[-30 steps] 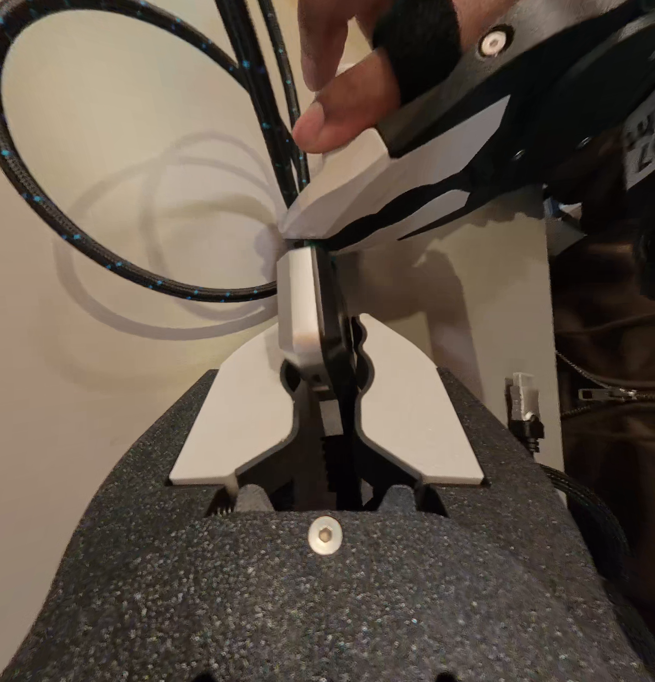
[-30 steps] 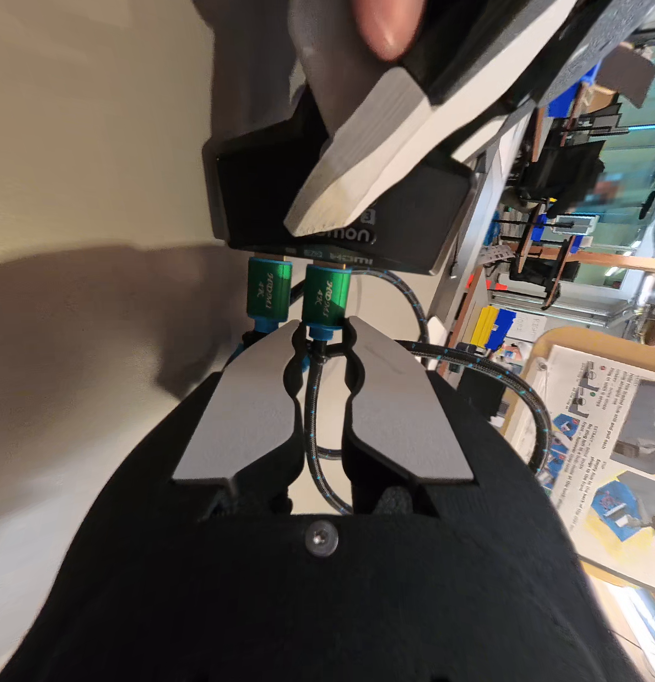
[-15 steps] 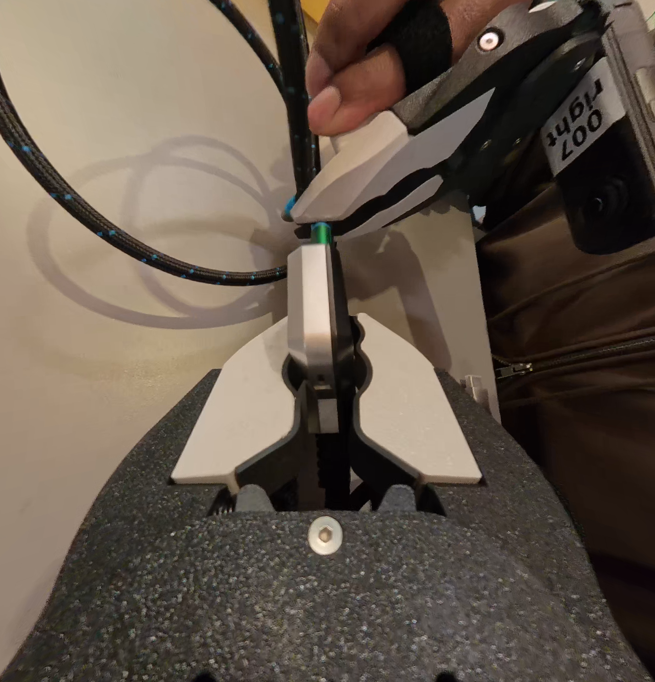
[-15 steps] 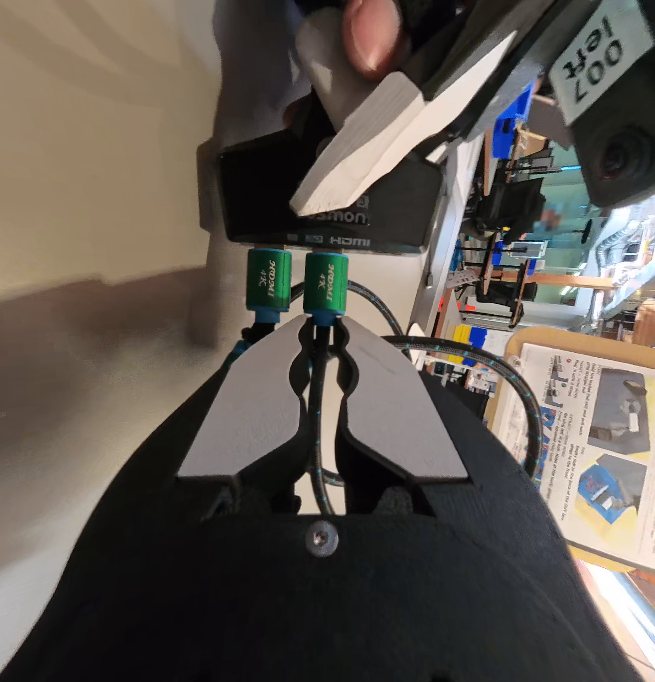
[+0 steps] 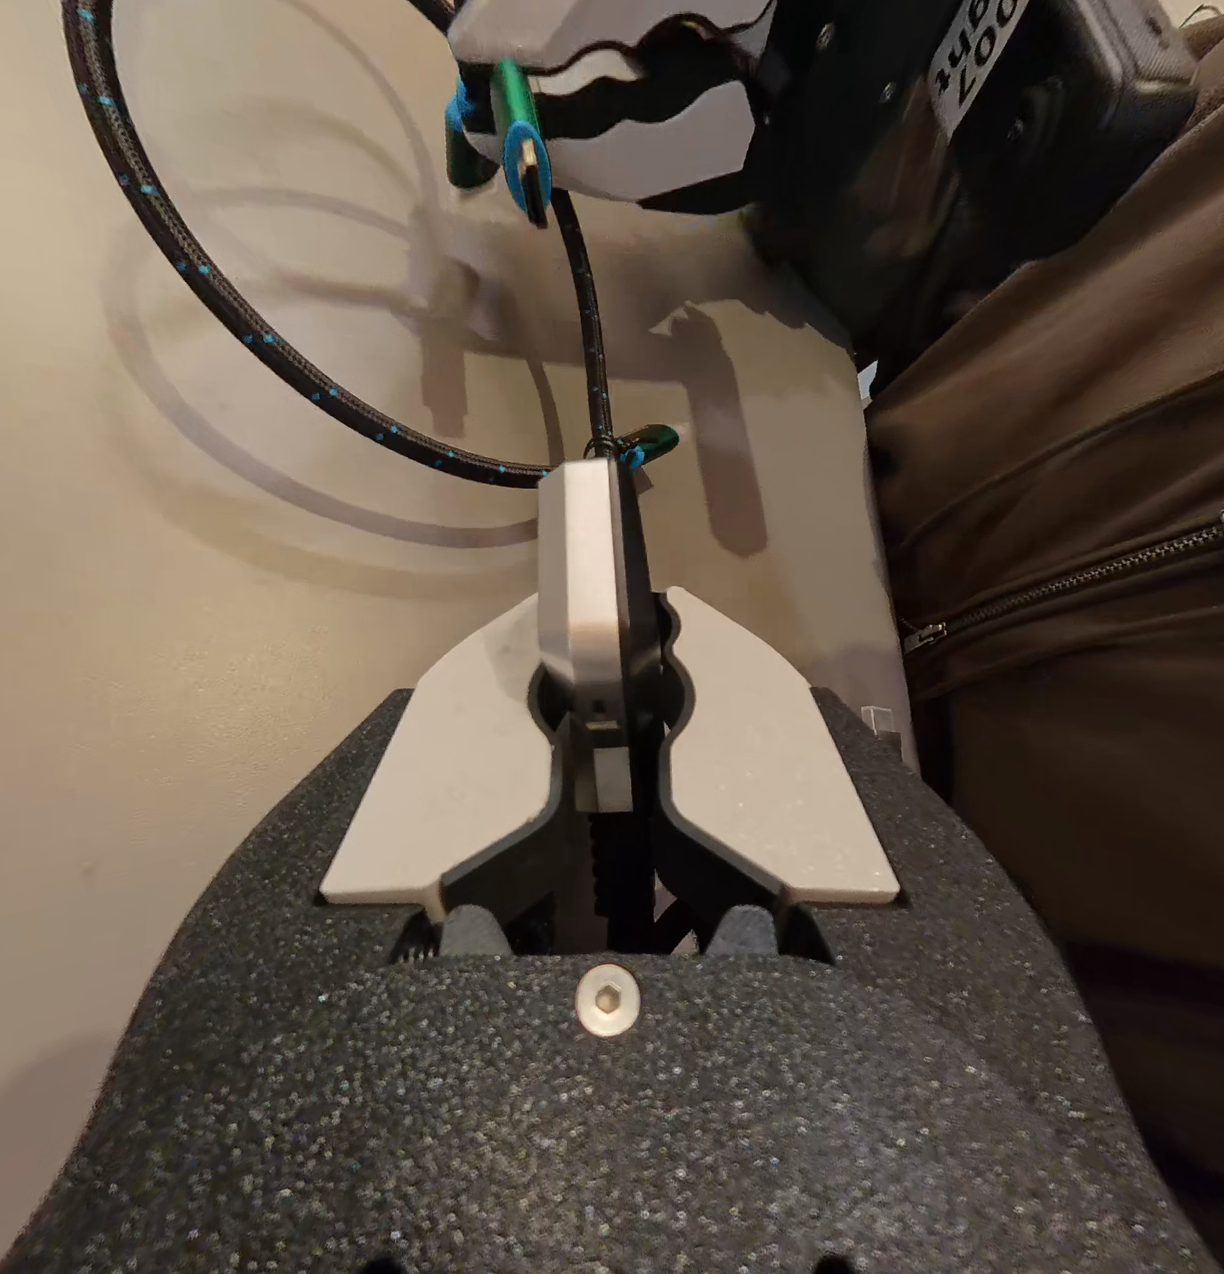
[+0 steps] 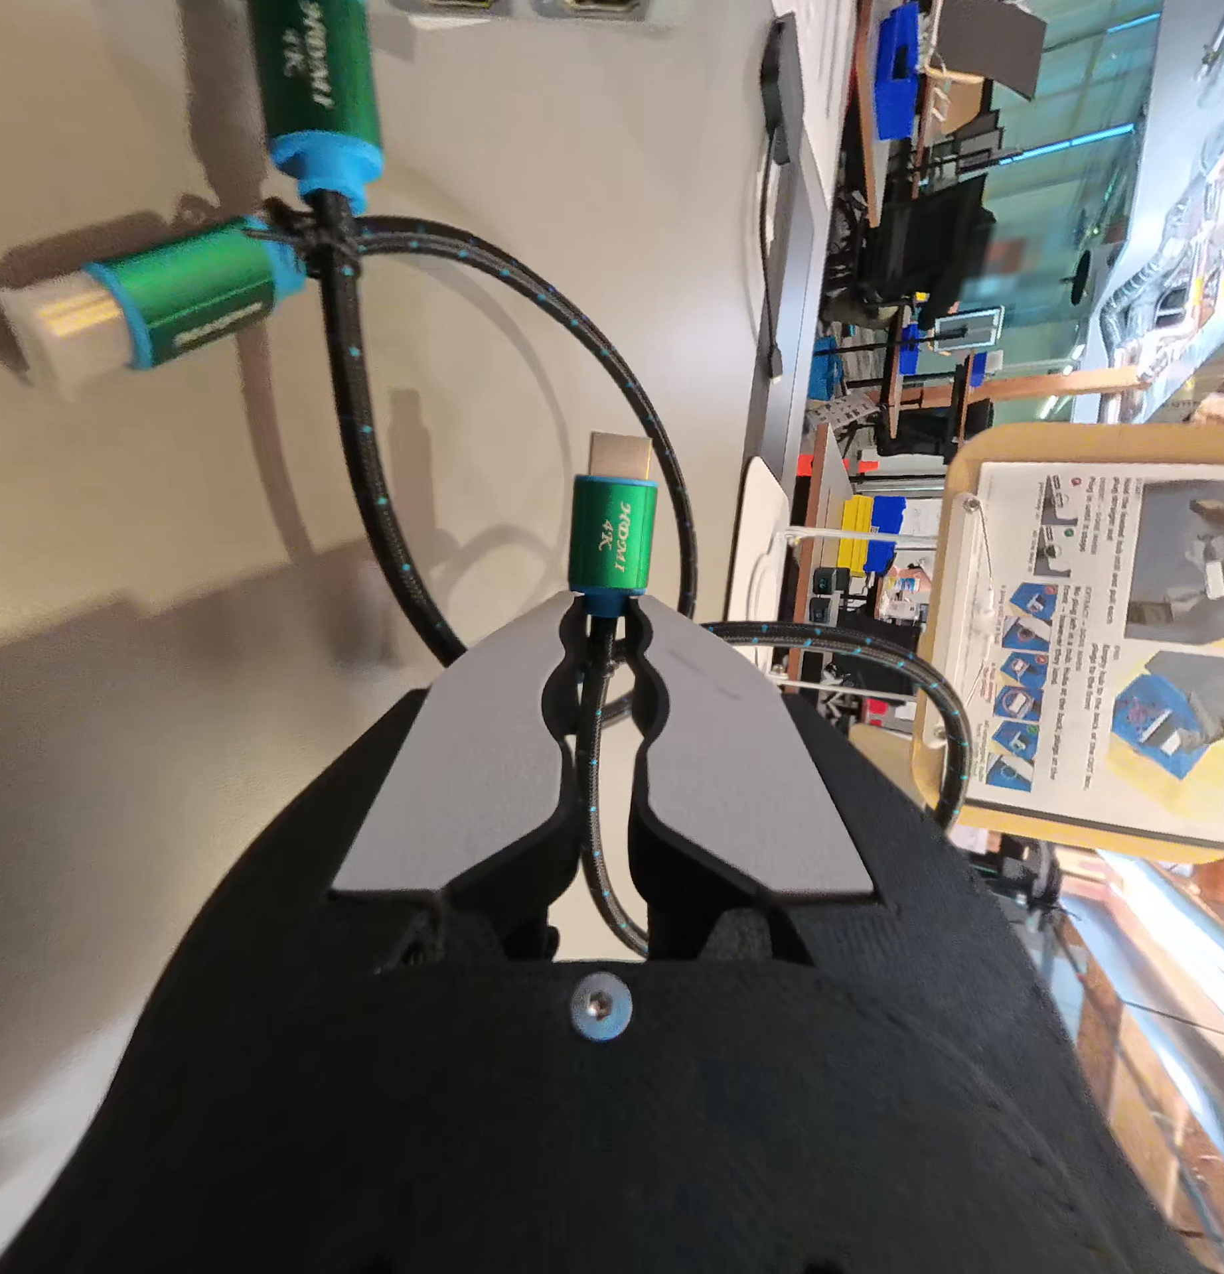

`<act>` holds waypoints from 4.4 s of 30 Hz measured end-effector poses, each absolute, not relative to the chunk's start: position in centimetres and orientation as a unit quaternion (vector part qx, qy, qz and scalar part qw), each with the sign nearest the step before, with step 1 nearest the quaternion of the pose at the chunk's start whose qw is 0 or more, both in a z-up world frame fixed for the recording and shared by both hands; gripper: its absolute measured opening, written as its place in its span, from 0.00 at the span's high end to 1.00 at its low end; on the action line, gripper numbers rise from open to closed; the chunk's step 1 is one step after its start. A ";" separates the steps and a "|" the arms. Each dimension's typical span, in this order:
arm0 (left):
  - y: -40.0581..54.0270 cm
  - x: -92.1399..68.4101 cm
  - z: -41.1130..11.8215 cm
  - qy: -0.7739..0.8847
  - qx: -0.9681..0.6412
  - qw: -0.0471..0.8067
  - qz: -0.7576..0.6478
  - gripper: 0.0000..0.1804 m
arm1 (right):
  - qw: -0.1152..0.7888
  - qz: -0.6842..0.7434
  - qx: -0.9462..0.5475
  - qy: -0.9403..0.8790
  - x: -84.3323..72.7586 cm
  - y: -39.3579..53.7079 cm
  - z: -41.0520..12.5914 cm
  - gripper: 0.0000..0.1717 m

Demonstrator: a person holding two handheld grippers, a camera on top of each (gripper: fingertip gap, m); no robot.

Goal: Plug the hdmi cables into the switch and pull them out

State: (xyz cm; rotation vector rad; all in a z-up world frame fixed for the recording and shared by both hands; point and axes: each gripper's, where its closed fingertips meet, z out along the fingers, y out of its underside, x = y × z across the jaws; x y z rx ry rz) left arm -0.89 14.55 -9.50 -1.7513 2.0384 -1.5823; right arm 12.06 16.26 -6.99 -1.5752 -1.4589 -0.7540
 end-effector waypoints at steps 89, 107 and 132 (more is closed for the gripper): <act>16.4 2.3 -7.9 0.564 -0.615 0.105 -0.541 0.87 | 0.465 -0.376 -0.518 -0.611 4.4 19.3 -9.1 0.80; 14.8 3.2 -8.7 0.565 -0.619 0.093 -0.537 0.86 | 0.431 -0.385 -0.510 -0.637 4.8 17.6 -10.0 0.87; 11.1 2.0 -8.9 0.651 -0.569 0.054 -0.499 0.86 | 0.410 -0.302 -0.472 -0.720 4.1 14.2 -9.9 0.90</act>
